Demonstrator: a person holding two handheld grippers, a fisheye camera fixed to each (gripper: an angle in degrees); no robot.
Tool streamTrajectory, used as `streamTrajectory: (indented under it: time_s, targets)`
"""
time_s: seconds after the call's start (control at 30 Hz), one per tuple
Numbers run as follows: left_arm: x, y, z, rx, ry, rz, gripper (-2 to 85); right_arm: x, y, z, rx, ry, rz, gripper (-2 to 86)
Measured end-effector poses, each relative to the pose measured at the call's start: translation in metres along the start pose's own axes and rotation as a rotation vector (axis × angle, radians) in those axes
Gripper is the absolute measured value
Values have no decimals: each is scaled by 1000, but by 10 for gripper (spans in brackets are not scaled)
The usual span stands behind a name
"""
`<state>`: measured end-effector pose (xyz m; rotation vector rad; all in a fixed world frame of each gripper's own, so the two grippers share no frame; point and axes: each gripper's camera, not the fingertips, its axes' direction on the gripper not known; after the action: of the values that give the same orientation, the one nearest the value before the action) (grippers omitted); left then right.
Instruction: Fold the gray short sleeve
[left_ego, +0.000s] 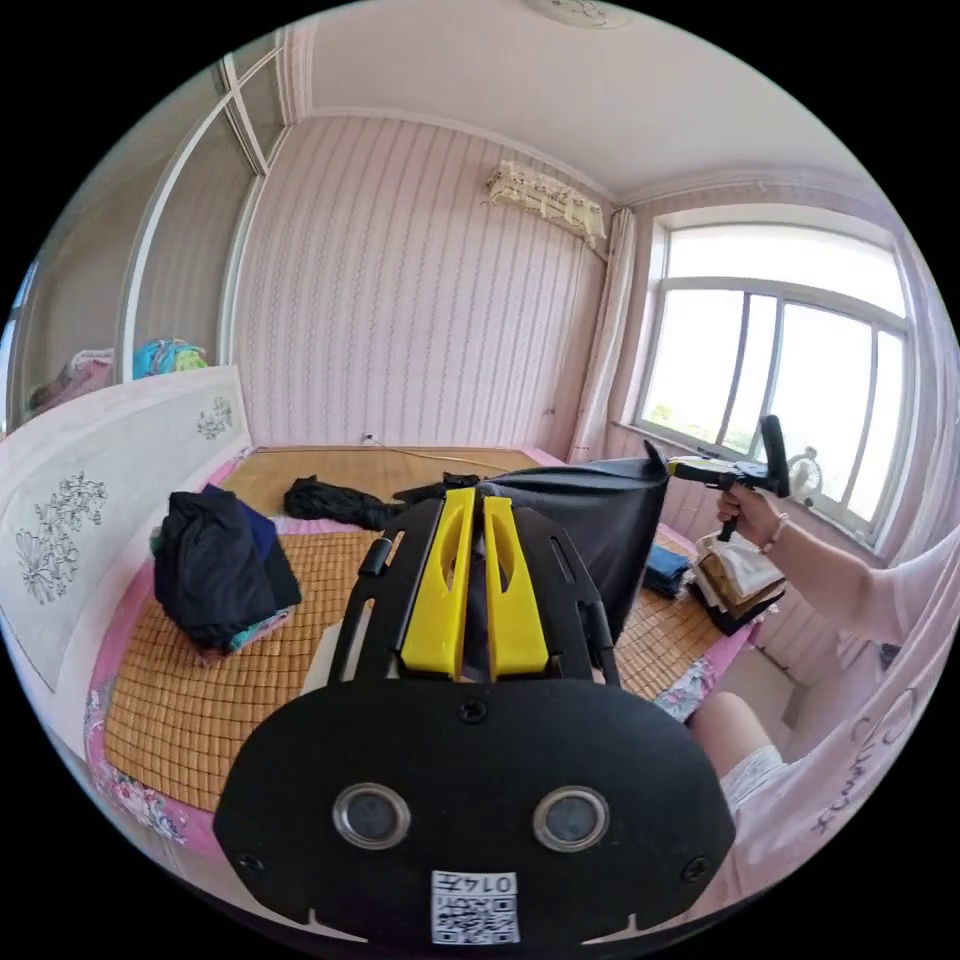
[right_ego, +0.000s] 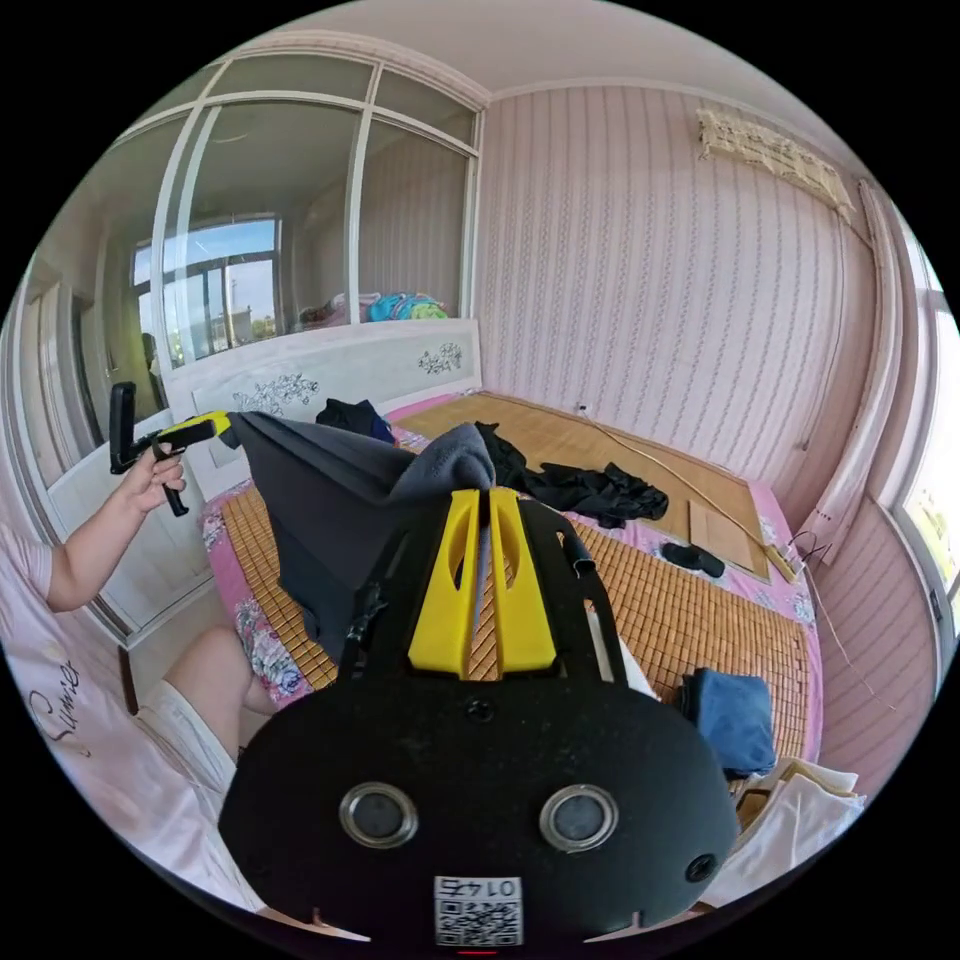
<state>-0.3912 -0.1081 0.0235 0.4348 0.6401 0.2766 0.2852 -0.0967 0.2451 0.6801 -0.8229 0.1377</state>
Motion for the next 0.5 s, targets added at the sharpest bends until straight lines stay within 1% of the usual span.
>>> streamTrajectory:
  time_s: [0.1, 0.2, 0.27, 0.3, 0.33, 0.37, 0.43, 0.47, 0.5]
  targets:
    - [37, -15, -1, 45, 114, 72, -9, 27, -52, -30, 108, 122, 25, 7]
    - [73, -10, 5, 84, 201, 89, -9, 39, -121, -38, 215, 60, 87, 8]
    - [93, 6, 12, 80, 230, 89, -9, 16, -157, -24, 265, -34, 62, 8]
    - [105, 25, 19, 67, 234, 72, -9, -9, -175, 0, 246, -130, 14, 9]
    - [110, 36, 24, 53, 239, 64, -8, -41, -185, 33, 183, -239, -37, 9]
    - [121, 61, 36, 22, 222, 45, -8, -59, -185, 52, 143, -291, -58, 10]
    - [132, 103, 57, -33, 160, -31, -6, -138, -154, 136, -49, -453, -153, 12]
    - [135, 131, 72, -68, 132, -85, -4, -159, -139, 158, -105, -482, -179, 12]
    - [134, 160, 86, -83, 123, -124, -2, -199, -104, 198, -223, -534, -238, 14]
